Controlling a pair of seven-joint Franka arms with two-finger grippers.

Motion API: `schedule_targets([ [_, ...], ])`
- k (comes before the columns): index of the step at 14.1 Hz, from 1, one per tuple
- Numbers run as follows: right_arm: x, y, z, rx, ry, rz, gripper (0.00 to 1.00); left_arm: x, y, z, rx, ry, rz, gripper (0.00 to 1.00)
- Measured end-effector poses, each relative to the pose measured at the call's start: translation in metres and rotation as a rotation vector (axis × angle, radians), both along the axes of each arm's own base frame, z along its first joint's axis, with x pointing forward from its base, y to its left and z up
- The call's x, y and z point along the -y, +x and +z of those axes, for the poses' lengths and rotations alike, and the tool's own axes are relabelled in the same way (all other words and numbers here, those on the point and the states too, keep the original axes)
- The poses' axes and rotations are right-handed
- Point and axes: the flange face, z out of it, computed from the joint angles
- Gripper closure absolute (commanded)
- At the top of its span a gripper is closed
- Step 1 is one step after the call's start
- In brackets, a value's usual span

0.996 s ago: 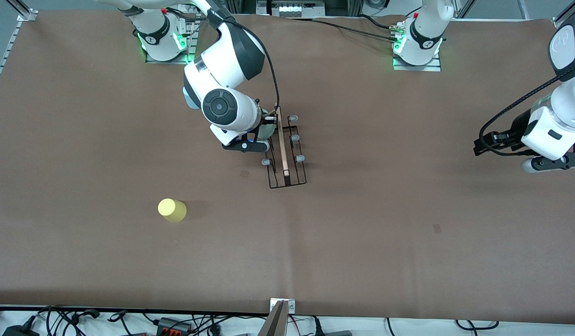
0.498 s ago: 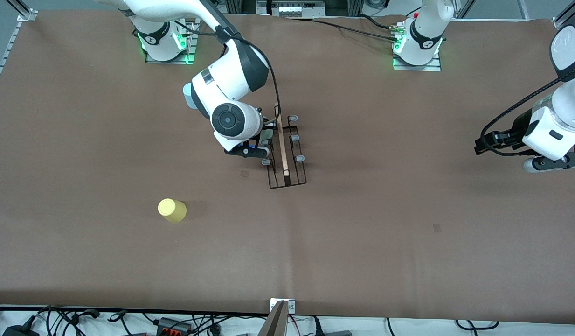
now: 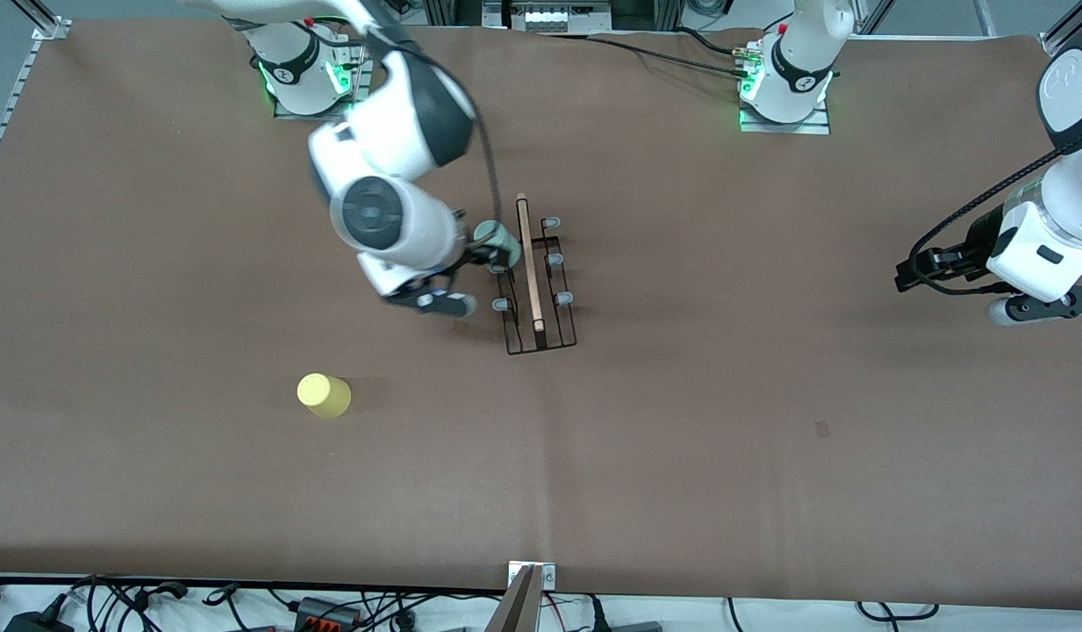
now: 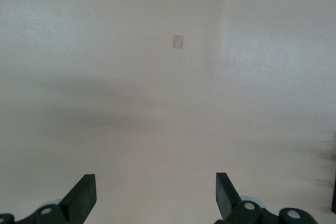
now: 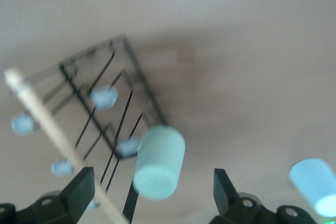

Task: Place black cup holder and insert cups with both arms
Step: 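Release the teal cup and grasp the yellow cup with the right gripper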

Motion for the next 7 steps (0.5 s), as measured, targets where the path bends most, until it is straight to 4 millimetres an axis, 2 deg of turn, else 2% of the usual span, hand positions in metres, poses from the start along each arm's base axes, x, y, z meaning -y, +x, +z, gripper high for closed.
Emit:
schedule_targets([
  [1, 0.032, 0.019, 0.001, 0.029, -0.037, -0.041, 0.00, 0.000, 0.000, 0.000, 0.000, 0.000, -0.001, 0.00],
  [3, 0.088, 0.055, -0.014, 0.096, -0.088, -0.084, 0.00, 0.001, 0.000, 0.000, 0.000, 0.000, -0.001, 0.00],
  [5, 0.129, 0.085, -0.045, 0.153, -0.103, -0.084, 0.00, 0.001, 0.000, 0.000, 0.000, 0.000, -0.001, 0.00],
  [7, 0.162, 0.106, -0.080, 0.199, -0.127, -0.041, 0.00, 0.001, 0.000, 0.000, 0.000, 0.000, -0.001, 0.00],
])
